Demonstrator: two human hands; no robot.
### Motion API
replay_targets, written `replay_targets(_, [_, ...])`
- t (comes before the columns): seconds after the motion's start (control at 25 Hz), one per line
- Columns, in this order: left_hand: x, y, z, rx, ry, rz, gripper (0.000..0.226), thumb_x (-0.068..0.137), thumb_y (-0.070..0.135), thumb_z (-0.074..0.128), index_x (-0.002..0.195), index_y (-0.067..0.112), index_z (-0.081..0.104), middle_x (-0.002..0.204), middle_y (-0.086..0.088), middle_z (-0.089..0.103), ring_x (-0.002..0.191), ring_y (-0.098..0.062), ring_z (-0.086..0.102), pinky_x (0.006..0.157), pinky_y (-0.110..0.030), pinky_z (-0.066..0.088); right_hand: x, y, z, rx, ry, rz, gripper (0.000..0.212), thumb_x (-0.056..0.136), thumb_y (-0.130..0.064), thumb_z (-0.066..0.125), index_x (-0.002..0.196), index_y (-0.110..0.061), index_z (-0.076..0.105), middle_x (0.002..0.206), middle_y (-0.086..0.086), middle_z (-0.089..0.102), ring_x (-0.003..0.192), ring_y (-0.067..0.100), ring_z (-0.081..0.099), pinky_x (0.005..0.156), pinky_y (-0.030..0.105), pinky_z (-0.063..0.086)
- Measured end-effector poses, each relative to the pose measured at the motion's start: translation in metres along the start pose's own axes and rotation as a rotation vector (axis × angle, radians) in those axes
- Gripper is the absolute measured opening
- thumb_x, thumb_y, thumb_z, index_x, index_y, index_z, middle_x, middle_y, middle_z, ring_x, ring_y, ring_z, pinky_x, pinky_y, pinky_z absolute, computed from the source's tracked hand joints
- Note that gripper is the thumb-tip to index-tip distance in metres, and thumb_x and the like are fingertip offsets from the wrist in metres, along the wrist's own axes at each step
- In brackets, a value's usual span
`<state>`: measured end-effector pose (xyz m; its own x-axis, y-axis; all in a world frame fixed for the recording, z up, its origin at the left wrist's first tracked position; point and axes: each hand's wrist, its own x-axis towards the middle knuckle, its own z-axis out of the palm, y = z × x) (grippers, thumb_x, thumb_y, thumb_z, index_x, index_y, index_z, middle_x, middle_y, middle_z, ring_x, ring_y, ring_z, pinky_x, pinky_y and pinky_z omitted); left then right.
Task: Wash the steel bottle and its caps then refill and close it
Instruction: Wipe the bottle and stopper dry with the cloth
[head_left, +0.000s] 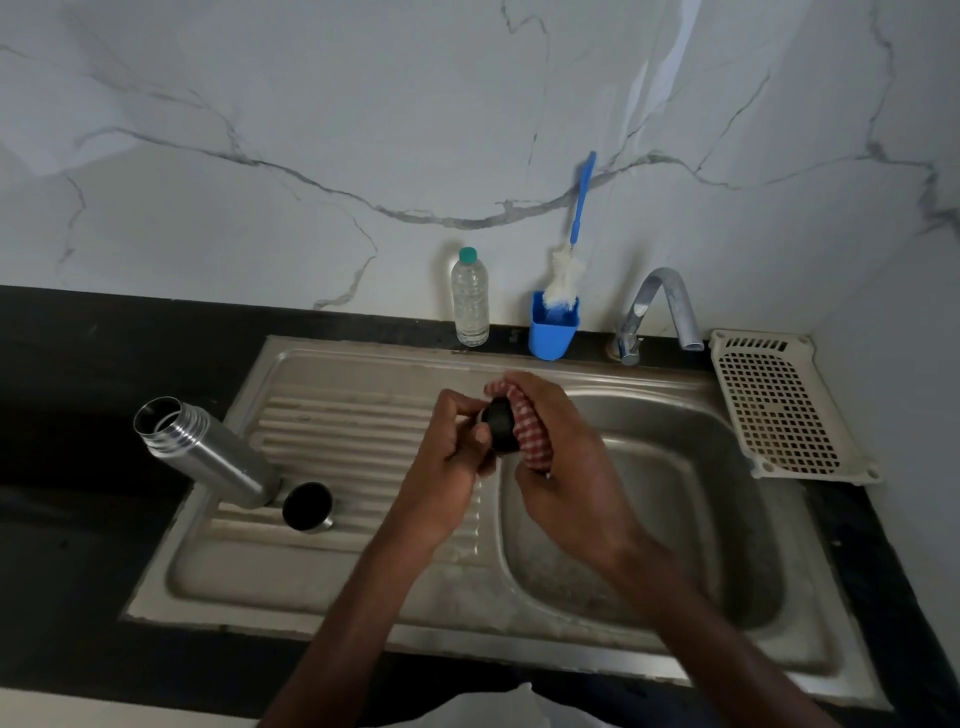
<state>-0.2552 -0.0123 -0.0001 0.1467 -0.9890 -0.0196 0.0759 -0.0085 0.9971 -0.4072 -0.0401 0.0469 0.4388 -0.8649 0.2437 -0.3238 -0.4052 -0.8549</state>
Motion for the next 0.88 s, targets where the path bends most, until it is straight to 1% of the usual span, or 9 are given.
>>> replay_targets(0.16, [-0.007,0.012,-0.001,-0.701,-0.146,-0.492,0.008,0.078,0.006,0.074,0.086,0.007,0.073,0.077,-0.012,0.064,0.06,-0.015,0.057,0.061,-0.029,0.05,0.012,0.003,-0.028,-0.257,-0.228,-0.452,0.065,0.07,0.013,0.056,0.13,-0.008,0.068,0.138,0.003,0.064,0.137,0.018,0.054,0.109,0.043,0.048])
replay_targets(0.24, [-0.006,0.017,-0.002,-0.868,-0.175,-0.581,0.029,0.066,-0.002,0.08,0.094,0.003,0.074,0.086,-0.013,0.063,0.072,-0.018,0.059,0.069,-0.032,0.054,0.009,0.001,-0.031,-0.374,-0.279,-0.635,0.059,0.074,0.008,0.057,0.129,-0.009,0.071,0.143,0.004,0.062,0.144,0.023,0.046,0.113,0.047,0.043])
replay_targets(0.32, [-0.005,0.022,-0.001,-0.847,-0.143,-0.558,0.031,0.075,0.003,0.079,0.105,0.002,0.07,0.088,-0.012,0.066,0.076,-0.019,0.061,0.07,-0.032,0.057,0.007,0.002,-0.029,-0.414,-0.261,-0.661,0.062,0.073,0.01,0.06,0.131,-0.009,0.069,0.147,0.004,0.059,0.147,0.026,0.041,0.116,0.048,0.039])
replay_targets(0.4, [-0.003,0.024,0.003,-0.713,-0.07,-0.42,0.019,0.087,0.01,0.07,0.104,0.005,0.061,0.081,-0.009,0.066,0.069,-0.017,0.057,0.063,-0.028,0.053,0.009,0.003,-0.025,-0.213,-0.195,-0.449,0.07,0.068,0.018,0.058,0.133,-0.007,0.066,0.144,0.004,0.06,0.143,0.021,0.047,0.117,0.042,0.04])
replay_targets(0.52, [-0.003,0.019,0.005,-0.264,-0.007,-0.014,0.016,0.097,0.013,0.063,0.104,0.009,0.05,0.092,-0.009,0.067,0.076,-0.012,0.06,0.066,-0.024,0.051,0.013,-0.008,-0.018,0.197,-0.03,0.075,0.065,0.072,0.021,0.056,0.125,-0.016,0.066,0.113,-0.003,0.073,0.112,0.015,0.068,0.092,0.027,0.056])
replay_targets(0.6, [-0.004,0.011,0.005,0.223,0.013,0.281,0.017,0.097,-0.001,0.059,0.11,0.005,0.051,0.095,0.0,0.066,0.081,-0.002,0.064,0.071,-0.017,0.05,0.016,0.001,-0.02,0.408,-0.058,0.346,0.058,0.078,0.019,0.054,0.12,-0.019,0.067,0.1,0.007,0.076,0.095,0.027,0.074,0.08,0.037,0.062])
replay_targets(0.68, [-0.005,0.009,0.01,0.422,0.088,0.406,0.019,0.098,-0.01,0.059,0.112,0.001,0.052,0.092,0.009,0.063,0.08,0.002,0.064,0.07,-0.011,0.048,0.012,0.003,-0.02,0.392,-0.082,0.352,0.063,0.077,0.021,0.052,0.124,-0.019,0.067,0.105,0.008,0.076,0.099,0.023,0.073,0.091,0.047,0.06])
replay_targets(0.76, [-0.005,0.018,0.013,0.068,0.142,0.108,0.01,0.102,-0.003,0.058,0.108,0.004,0.055,0.086,0.0,0.068,0.073,-0.005,0.063,0.068,-0.021,0.053,0.006,-0.001,-0.018,0.075,-0.058,0.023,0.073,0.07,0.022,0.053,0.133,-0.015,0.064,0.127,0.0,0.068,0.124,0.012,0.062,0.106,0.042,0.053])
replay_targets(0.88, [-0.004,0.024,0.009,-0.834,-0.055,-0.506,0.014,0.086,-0.005,0.063,0.099,0.002,0.061,0.085,-0.013,0.065,0.069,-0.018,0.061,0.066,-0.031,0.058,0.007,-0.001,-0.025,-0.36,-0.144,-0.526,0.062,0.073,0.008,0.054,0.133,-0.005,0.066,0.143,0.006,0.059,0.144,0.018,0.044,0.121,0.042,0.035])
